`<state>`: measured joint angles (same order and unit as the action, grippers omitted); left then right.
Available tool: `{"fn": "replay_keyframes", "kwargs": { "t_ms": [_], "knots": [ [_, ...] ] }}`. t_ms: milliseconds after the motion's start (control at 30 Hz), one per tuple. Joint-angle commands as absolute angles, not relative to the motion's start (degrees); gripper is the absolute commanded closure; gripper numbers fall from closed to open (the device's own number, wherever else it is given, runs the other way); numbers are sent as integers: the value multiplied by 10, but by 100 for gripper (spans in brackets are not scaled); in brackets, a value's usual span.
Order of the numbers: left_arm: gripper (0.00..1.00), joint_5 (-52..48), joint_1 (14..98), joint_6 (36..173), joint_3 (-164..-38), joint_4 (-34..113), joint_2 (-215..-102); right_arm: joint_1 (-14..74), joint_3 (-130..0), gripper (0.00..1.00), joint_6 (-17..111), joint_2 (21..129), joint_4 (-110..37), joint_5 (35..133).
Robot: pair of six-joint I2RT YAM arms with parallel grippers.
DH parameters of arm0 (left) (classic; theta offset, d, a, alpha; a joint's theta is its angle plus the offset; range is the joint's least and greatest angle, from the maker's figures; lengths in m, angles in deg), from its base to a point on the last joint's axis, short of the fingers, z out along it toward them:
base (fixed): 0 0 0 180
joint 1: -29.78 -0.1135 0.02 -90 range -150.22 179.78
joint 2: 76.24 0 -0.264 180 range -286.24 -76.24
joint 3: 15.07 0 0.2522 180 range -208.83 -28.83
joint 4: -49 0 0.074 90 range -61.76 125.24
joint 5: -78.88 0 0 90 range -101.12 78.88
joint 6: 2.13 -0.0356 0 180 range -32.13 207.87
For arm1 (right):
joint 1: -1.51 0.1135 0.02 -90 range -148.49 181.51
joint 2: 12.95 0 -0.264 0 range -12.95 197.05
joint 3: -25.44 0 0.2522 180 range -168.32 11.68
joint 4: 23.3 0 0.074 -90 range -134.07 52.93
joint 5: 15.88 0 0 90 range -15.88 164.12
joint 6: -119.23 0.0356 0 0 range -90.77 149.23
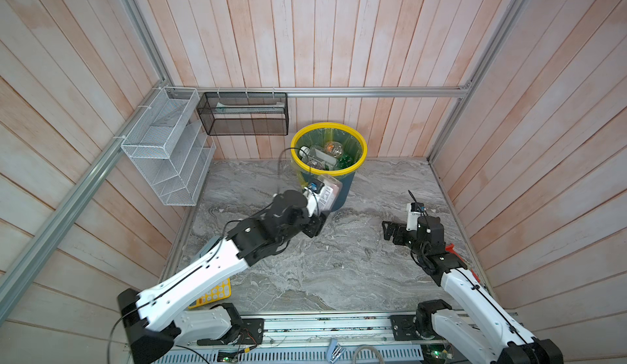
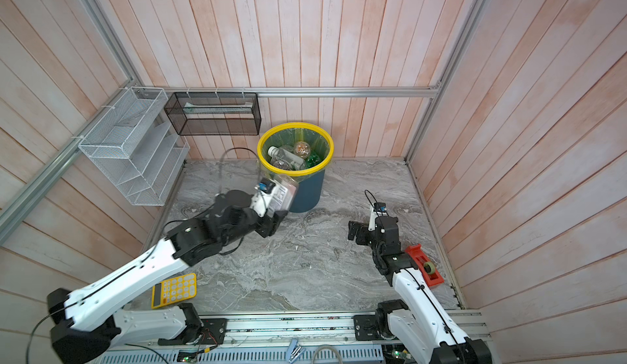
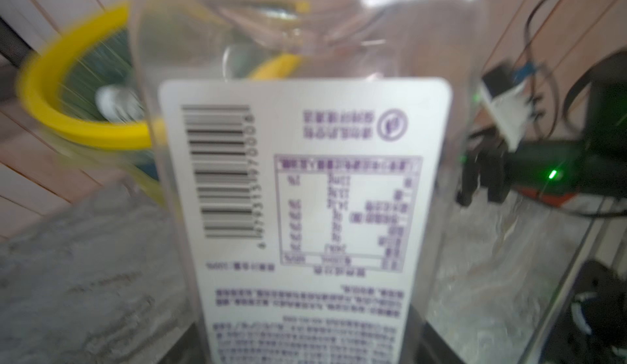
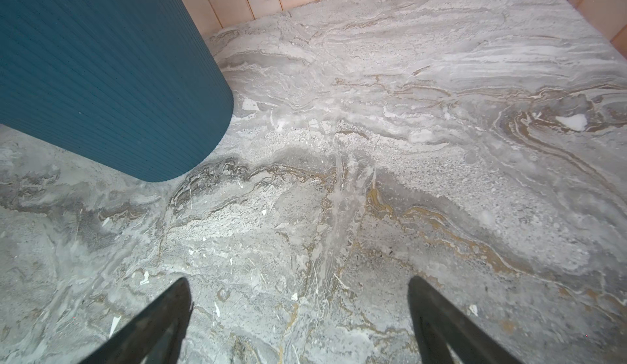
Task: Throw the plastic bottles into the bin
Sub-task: 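Lift the pink-label bottle and carry it over the bin, left gripper, then open the left gripper to drop the pink-label bottle into the bin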
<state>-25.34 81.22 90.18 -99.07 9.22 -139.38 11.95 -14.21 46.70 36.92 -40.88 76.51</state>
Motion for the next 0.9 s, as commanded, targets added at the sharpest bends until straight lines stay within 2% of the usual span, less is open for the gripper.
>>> {"fn": "replay_keyframes", "kwargs": {
  "t_ms": [0,100,200,367,467,533,567,633,667,767,867],
  "knots": [
    [59,-363,809,834,-964,260,-1346,117,-137,1,471,358,-398,755],
    [57,-373,791,790,-994,326,-1357,117,-141,1,472,356,-399,761],
    [56,-313,742,800,-1050,337,-1412,117,-146,1,470,354,-405,761],
    [54,-146,638,894,-1252,174,-1607,117,-154,1,465,353,-413,761],
    [44,-115,621,919,-1401,15,-1741,117,-154,1,461,350,-416,758],
    [29,-116,620,938,-1482,-67,-1803,117,-154,1,460,348,-420,756],
    [26,-126,620,946,-1512,-94,-1822,117,-153,1,459,347,-419,756],
    [18,-138,620,949,-1519,-94,-1821,117,-153,1,458,347,-419,756],
    [11,-144,620,952,-1502,-75,-1807,117,-153,1,457,348,-419,756],
    [1,-157,622,956,-1446,-27,-1757,117,-156,1,458,352,-419,752],
    [0,-192,626,962,-1420,-24,-1726,117,-160,1,461,355,-420,746]
  ]
}}
